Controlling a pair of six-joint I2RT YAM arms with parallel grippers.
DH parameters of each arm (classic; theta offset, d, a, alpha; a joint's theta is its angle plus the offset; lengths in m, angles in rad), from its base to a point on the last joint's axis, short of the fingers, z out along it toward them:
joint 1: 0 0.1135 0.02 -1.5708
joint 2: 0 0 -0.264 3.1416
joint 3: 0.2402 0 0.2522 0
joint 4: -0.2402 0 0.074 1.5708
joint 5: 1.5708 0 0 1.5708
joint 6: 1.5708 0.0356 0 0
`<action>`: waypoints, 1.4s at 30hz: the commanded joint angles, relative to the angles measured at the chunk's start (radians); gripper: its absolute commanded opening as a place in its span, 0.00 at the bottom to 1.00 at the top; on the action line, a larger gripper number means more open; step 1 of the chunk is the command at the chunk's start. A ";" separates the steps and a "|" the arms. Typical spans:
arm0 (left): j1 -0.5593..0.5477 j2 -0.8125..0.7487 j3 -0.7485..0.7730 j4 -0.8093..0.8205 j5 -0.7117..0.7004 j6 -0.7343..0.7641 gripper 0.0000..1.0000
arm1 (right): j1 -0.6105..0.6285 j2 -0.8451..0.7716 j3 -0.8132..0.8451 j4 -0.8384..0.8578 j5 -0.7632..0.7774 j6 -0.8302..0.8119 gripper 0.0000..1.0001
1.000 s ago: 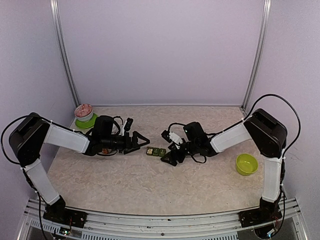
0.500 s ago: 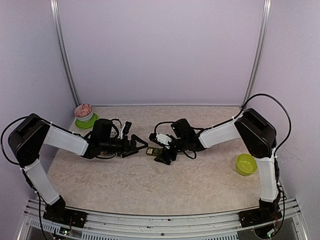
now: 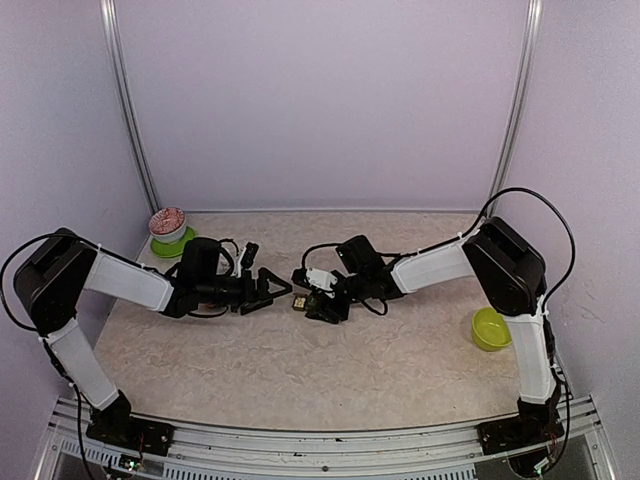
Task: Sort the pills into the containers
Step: Pick up the pill container from the center of the board, then close the lid of the pill container.
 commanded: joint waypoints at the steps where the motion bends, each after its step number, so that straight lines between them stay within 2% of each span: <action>1: 0.015 -0.031 -0.017 0.021 -0.007 -0.001 0.99 | 0.010 0.011 -0.006 -0.026 -0.036 -0.011 0.55; 2: 0.018 -0.032 -0.019 0.022 -0.010 0.000 0.99 | 0.010 0.007 -0.011 -0.025 -0.039 -0.011 0.49; 4: 0.022 -0.031 -0.025 0.030 -0.014 -0.007 0.99 | 0.010 0.001 -0.015 -0.023 -0.040 -0.011 0.44; 15: 0.036 0.016 -0.050 0.138 0.017 -0.098 0.99 | 0.010 -0.078 -0.094 0.058 -0.048 0.017 0.43; 28: 0.037 0.140 -0.001 0.303 0.115 -0.240 0.99 | 0.050 -0.240 -0.222 0.151 -0.004 0.020 0.42; 42: -0.003 0.182 0.024 0.436 0.190 -0.320 0.99 | 0.079 -0.255 -0.219 0.155 0.032 0.018 0.42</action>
